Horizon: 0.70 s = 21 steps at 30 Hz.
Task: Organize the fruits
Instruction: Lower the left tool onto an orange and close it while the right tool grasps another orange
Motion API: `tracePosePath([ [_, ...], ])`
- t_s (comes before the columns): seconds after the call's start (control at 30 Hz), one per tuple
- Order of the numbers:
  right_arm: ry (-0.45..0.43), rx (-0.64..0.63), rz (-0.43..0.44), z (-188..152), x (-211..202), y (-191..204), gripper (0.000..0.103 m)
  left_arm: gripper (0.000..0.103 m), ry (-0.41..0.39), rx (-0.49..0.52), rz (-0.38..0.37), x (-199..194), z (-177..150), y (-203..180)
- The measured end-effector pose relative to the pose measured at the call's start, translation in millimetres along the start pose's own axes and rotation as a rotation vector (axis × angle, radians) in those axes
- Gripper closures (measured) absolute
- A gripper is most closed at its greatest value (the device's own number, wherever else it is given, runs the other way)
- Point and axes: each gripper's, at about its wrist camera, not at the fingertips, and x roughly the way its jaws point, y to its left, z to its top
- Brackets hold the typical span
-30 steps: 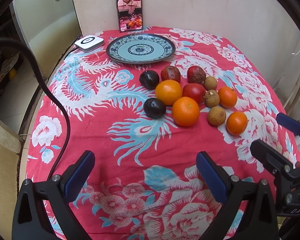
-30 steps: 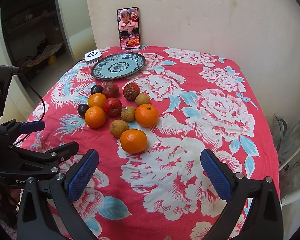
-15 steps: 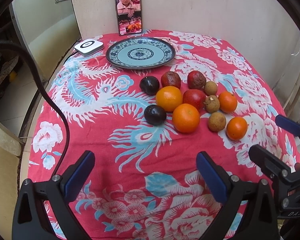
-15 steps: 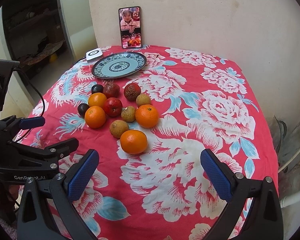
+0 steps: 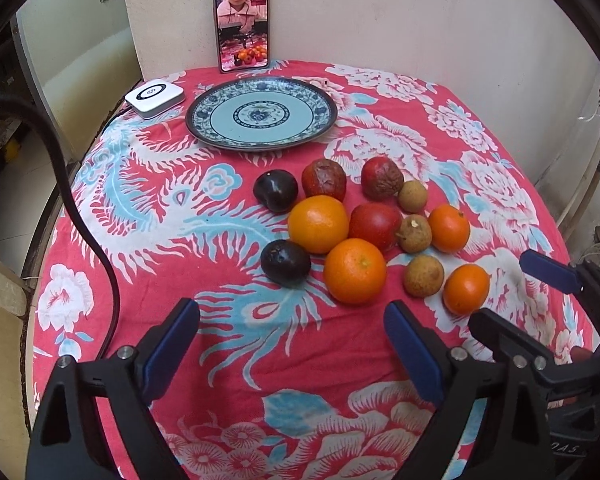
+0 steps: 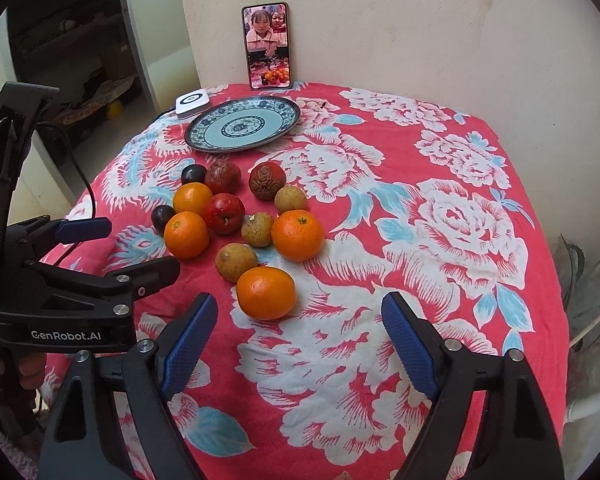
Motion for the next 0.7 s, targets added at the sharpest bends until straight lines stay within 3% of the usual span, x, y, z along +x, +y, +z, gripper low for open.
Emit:
tracePosePath([
  [0.3,0.003,-0.022,0.009,0,5,0,0.036,0.019,-0.005,-0.01,-0.006,3,2,-5],
  [0.7,-0.007,-0.046,0.059,2,5,5,0.054,0.045,-0.004,0.009,-0.043,6,2,-16],
])
